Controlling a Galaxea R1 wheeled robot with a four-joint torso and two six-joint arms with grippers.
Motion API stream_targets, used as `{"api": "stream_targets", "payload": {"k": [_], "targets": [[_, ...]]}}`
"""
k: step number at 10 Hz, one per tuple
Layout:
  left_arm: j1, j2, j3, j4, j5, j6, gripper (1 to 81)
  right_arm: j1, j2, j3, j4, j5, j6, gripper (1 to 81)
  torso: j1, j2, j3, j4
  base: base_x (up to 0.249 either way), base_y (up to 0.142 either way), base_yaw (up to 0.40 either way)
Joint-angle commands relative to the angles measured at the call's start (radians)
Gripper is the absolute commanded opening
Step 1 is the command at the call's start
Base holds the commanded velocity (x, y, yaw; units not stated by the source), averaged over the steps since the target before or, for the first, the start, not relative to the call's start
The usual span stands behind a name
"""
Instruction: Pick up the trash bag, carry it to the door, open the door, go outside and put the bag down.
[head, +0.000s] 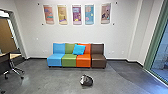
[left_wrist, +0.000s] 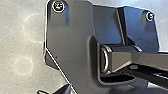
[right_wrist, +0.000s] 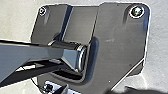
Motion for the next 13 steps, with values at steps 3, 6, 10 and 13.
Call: {"api": "stream_targets", "payload": {"k": [3, 6, 10, 13], "targets": [[-0.046, -0.005, 0.002, -0.005, 0.061, 0.002, 81.1, 0.047, -0.011, 0.008, -0.009, -0.05, -0.003, 81.1, 0.0, 0.0, 0.0, 0.0, 0.151, 0.068, 0.0], [-0.046, -0.007, 0.002, -0.005, 0.061, 0.001, 81.1, 0.047, -0.01, 0.008, -0.009, -0.051, -0.002, 81.1, 0.0, 0.0, 0.0, 0.0, 0.151, 0.068, 0.0], [-0.047, -0.005, 0.002, -0.004, 0.061, 0.002, 81.1, 0.048, -0.008, 0.008, -0.009, -0.051, -0.003, 81.1, 0.0, 0.0, 0.0, 0.0, 0.151, 0.068, 0.0], [-0.046, -0.004, 0.002, -0.004, 0.061, 0.002, 81.1, 0.048, -0.008, 0.008, -0.009, -0.053, -0.003, 81.1, 0.0, 0.0, 0.0, 0.0, 0.145, 0.043, 0.0]]}}
